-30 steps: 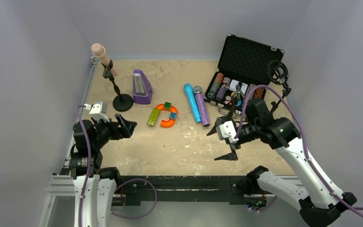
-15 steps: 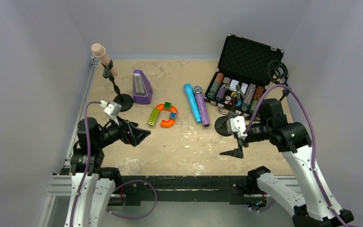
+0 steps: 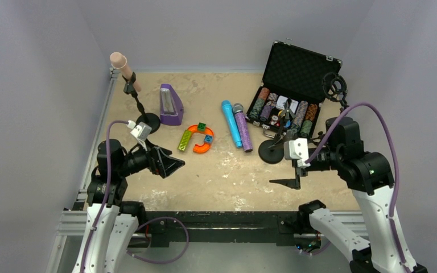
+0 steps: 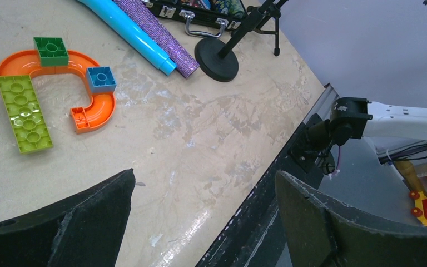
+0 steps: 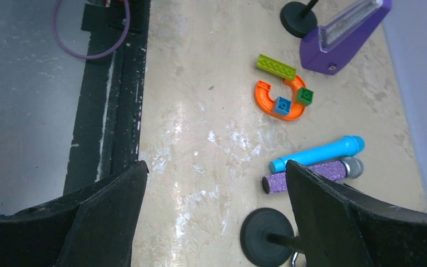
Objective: Attach the microphones to the stand
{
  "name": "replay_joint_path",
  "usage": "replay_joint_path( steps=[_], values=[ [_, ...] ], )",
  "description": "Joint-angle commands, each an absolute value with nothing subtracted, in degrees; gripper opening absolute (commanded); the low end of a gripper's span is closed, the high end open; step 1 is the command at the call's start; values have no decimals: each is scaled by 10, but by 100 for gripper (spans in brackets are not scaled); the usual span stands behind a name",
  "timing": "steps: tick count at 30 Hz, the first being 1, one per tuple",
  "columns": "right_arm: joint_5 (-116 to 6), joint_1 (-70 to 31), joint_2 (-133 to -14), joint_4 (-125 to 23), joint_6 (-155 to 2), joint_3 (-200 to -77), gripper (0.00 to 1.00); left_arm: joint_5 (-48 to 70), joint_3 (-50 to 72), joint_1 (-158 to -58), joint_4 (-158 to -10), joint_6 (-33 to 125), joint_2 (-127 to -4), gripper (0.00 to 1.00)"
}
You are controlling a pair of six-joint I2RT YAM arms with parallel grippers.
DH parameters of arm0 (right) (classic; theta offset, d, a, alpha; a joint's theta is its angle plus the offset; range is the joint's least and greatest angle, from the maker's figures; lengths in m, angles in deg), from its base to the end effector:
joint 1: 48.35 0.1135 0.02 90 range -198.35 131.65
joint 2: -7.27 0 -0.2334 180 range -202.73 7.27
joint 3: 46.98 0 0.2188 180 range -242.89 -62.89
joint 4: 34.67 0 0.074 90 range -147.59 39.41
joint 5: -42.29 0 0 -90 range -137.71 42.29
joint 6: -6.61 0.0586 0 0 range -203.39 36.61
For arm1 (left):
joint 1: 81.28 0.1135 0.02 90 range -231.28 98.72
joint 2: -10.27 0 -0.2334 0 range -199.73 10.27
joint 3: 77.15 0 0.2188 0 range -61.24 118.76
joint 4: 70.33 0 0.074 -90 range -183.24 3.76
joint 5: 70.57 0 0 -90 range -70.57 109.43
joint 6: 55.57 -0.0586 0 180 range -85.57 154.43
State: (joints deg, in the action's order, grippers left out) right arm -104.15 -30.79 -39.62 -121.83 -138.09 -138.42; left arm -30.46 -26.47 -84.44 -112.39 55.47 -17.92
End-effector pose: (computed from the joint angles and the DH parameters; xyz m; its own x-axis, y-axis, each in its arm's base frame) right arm 0.0756 0.0751 0.3654 0.2403 -0.3972 -0.8857 -0.9610 0.0309 -0.2747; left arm 0.1191 -0.0515 0.2700 -0.5832 -0.1995 -0.7874 0.5846 0.5699 -0.5774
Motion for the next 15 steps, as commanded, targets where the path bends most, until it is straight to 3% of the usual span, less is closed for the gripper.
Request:
replay_joint_path(
  steps=[1, 15],
  values=[
    [-1010, -323, -396, -1204, -1327, -1433, 96, -324, -270, -847, -1094, 565, -178, 99],
    [-845, -377, -446, -1087, -1114, -1578, 96, -320, -271, -847, -1094, 567, -179, 99]
  ],
)
